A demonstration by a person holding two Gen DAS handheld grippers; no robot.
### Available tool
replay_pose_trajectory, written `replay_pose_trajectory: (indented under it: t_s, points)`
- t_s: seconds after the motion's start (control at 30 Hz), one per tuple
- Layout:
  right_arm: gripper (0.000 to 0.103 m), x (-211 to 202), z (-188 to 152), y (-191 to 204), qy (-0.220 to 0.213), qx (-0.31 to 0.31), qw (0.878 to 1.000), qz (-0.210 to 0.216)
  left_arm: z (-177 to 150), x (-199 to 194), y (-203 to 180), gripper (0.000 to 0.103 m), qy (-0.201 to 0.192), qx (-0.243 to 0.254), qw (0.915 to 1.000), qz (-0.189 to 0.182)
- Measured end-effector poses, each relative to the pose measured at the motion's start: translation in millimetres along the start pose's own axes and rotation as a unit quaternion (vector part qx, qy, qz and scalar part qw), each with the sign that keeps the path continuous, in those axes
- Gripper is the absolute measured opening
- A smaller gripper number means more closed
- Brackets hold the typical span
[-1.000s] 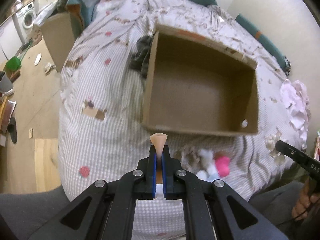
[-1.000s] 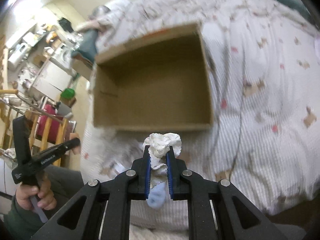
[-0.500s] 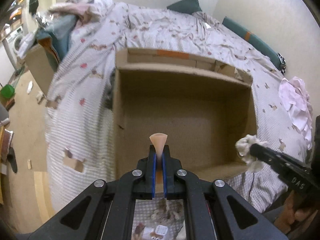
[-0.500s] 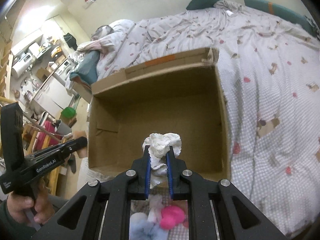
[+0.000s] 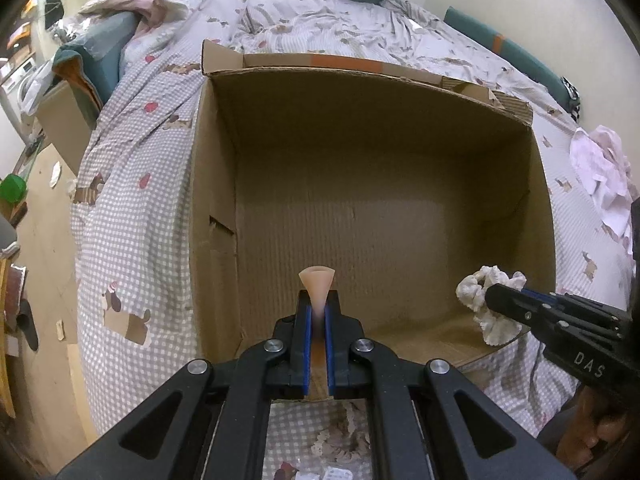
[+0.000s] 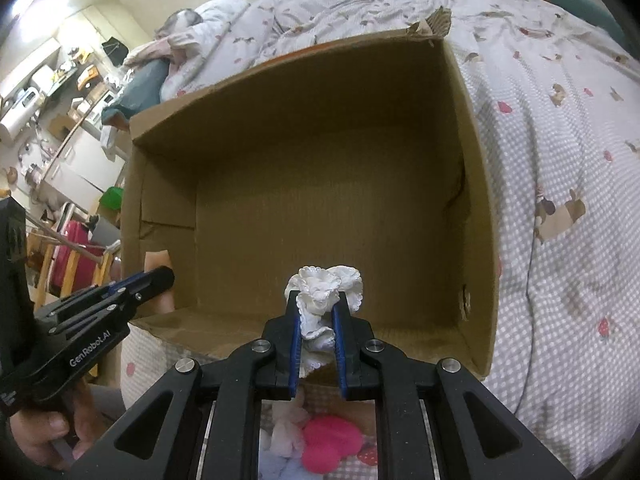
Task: Organize soft objects
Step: 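Carry both items into the box and open both grippers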
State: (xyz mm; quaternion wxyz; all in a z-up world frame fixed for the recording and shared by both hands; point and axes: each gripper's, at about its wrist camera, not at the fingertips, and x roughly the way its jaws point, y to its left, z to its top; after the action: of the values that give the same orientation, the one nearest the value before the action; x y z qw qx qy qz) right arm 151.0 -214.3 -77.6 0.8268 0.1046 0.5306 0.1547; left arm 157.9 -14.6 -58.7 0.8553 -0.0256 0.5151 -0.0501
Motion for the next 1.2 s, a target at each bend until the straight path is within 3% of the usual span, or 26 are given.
replay_pose_trajectory:
  t_s: [0.73, 0.97, 1.07, 1.1, 1.13, 1.17, 1.2]
  points:
    - [0.018, 5, 0, 0, 0.005, 0.002, 1.0, 0.003, 0, -1, -4, 0.007, -0.003, 0.005, 0.9999, -0.014]
    - [0.022, 1, -1, 0, -0.004, 0.001, 1.0, 0.003, -1, -5, -9, 0.018, -0.01, 0.017, 0.9998, -0.009]
    - [0.031, -1, 0, -1, -0.008, 0.006, 1.0, 0.007, 0, -6, -11, 0.018, -0.011, 0.022, 0.9995, -0.018]
    - [0.039, -2, 0, -2, -0.01, 0.007, 1.0, 0.009, 0, -6, -12, 0.019, -0.011, 0.024, 0.9995, -0.017]
    - [0.061, -4, 1, -3, -0.014, 0.009, 1.0, 0.01, 0, -6, -12, 0.02, -0.012, 0.026, 0.9995, -0.015]
    - [0.071, -6, 1, -4, -0.02, 0.013, 1.0, 0.012, 0, -7, -13, 0.025, -0.013, 0.026, 0.9995, -0.014]
    - [0.075, -9, 2, -5, -0.03, 0.018, 0.999, 0.013, 0, -7, -13, 0.037, -0.014, 0.025, 0.9995, -0.012]
